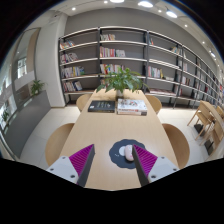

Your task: Arrange mouse

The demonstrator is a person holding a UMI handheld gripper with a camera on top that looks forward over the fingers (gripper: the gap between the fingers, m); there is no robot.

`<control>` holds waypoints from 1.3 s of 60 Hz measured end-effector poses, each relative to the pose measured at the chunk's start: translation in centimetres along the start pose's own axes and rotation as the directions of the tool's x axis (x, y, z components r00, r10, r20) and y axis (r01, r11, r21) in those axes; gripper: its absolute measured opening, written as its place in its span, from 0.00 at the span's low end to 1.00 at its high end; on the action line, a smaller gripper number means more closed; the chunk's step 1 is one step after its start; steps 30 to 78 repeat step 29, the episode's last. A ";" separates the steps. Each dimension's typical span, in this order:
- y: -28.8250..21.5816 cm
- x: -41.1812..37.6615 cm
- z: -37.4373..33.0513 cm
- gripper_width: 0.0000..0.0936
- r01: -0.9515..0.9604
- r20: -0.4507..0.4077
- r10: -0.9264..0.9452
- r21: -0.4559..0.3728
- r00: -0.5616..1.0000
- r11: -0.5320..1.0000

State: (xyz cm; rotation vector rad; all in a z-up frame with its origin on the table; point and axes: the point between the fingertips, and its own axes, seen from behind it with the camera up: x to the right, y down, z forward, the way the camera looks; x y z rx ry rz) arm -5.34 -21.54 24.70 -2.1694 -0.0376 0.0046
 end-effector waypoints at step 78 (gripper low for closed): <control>1.8 -0.6 -2.9 0.79 0.037 0.001 -0.037 -0.008 0.999 0.999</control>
